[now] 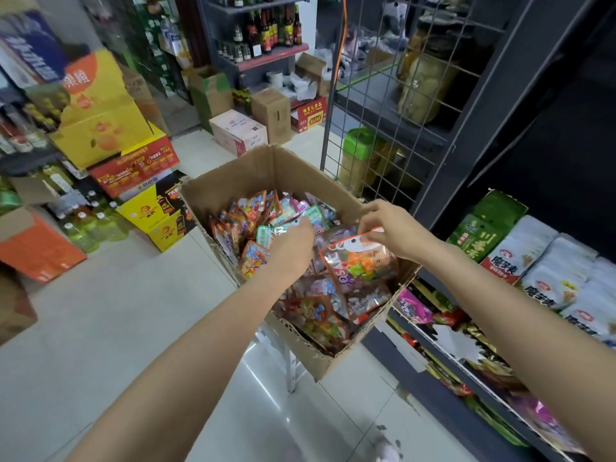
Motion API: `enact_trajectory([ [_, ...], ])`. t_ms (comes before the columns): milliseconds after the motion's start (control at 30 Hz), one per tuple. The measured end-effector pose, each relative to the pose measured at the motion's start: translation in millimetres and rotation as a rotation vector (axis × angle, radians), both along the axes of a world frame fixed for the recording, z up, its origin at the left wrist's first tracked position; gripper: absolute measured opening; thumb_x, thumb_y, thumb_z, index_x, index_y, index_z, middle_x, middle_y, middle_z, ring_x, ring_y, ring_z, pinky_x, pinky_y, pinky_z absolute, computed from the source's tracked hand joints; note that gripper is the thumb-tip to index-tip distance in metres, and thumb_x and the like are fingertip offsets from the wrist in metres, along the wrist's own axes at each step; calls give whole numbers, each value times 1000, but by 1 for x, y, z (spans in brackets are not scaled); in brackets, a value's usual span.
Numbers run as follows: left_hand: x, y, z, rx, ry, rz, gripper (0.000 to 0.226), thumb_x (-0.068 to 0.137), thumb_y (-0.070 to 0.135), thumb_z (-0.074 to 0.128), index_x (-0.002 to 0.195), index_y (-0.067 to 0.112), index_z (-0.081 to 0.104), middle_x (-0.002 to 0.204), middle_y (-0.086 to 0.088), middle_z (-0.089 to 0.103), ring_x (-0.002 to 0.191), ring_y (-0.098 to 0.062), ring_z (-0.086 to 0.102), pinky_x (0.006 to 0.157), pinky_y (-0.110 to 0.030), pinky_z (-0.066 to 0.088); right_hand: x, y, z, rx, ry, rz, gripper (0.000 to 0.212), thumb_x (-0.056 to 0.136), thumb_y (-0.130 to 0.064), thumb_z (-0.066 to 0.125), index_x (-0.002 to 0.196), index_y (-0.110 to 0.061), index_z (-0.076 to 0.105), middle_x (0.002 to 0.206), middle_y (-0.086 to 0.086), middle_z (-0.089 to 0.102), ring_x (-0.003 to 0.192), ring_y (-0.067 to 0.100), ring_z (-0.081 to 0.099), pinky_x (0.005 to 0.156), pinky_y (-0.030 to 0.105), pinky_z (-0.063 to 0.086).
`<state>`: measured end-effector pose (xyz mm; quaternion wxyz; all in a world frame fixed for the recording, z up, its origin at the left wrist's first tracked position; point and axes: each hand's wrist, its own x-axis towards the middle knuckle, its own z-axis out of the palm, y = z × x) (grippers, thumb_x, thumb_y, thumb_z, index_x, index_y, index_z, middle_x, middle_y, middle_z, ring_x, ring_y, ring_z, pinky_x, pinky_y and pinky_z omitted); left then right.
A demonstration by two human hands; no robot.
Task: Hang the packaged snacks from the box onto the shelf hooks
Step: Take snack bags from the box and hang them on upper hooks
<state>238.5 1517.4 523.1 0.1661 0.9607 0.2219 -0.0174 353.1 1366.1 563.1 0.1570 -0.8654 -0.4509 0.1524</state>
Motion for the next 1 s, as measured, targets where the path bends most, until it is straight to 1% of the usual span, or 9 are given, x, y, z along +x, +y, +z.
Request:
enact_trajectory([
  [100, 10, -5, 40, 164, -143, -156, 30, 88, -7, 39, 114, 7, 43, 96, -14, 64, 92, -33, 60, 78, -36, 35, -4, 6, 13, 14, -103, 103, 8, 89, -17, 64, 84, -24, 65, 144, -3, 41, 122, 19, 49, 99, 43, 43],
  [200, 17, -6, 74, 255, -309, -220, 21, 94, 4, 41, 113, 13, 44, 95, -6, 65, 93, -30, 59, 73, -29, 23, -4, 10, 31, 105, -164, 98, 6, 90, -18, 61, 94, -19, 66, 106, -8, 59, 103, 18, 57, 86, 44, 48],
  [333, 17, -9, 109, -168, -615, -125, 20, 97, 24, 49, 112, 10, 50, 84, -5, 65, 81, -24, 60, 67, -31, 37, -2, 1, 72, 344, -136, -46, 7, 89, -14, 61, 86, -19, 65, 89, -12, 59, 92, 15, 59, 82, 34, 46],
  [400, 21, -10, 129, -379, -676, -119, 25, 96, 26, 51, 115, 10, 49, 83, -3, 63, 78, -18, 58, 69, -29, 41, -1, -11, 99, 449, -97, -103, 12, 89, -12, 61, 80, -21, 61, 85, -10, 61, 86, 10, 57, 76, 15, 41],
  [467, 29, -13, 151, -405, -665, -162, 18, 98, 23, 47, 104, 8, 56, 76, -1, 57, 69, -12, 52, 63, -23, 38, 2, -29, 128, 511, -99, -131, 12, 88, -11, 62, 79, -19, 60, 82, -9, 62, 83, 8, 55, 71, 7, 34],
  [567, 45, -33, 189, -384, -684, -268, 23, 98, 25, 45, 87, 13, 60, 64, -1, 48, 55, -8, 41, 53, -18, 28, 10, -63, 166, 593, -162, -201, 8, 87, -11, 63, 81, -16, 64, 83, -8, 64, 85, 9, 56, 71, 14, 36],
  [700, 74, -89, 241, -487, -814, -467, 14, 92, 29, 57, 82, 38, 59, 78, 13, 64, 70, -3, 56, 65, -19, 42, 19, -123, 214, 740, -242, -347, 5, 85, -12, 65, 81, -15, 67, 81, -9, 65, 78, 4, 58, 70, 15, 41],
  [833, 111, -154, 278, -471, -919, -588, 9, 87, 17, 64, 91, 25, 67, 80, 19, 64, 71, 7, 59, 63, -13, 45, 21, -195, 252, 785, -350, -461, 9, 88, -11, 63, 80, -17, 63, 77, -16, 61, 73, -3, 56, 61, 5, 38],
  [1000, 140, -246, 324, -629, -959, -676, 14, 81, 12, 70, 81, 25, 67, 76, 12, 66, 71, -1, 60, 70, -18, 48, 22, -285, 283, 867, -424, -604, 11, 88, -11, 63, 80, -18, 64, 77, -13, 63, 73, 1, 58, 65, 19, 43],
])
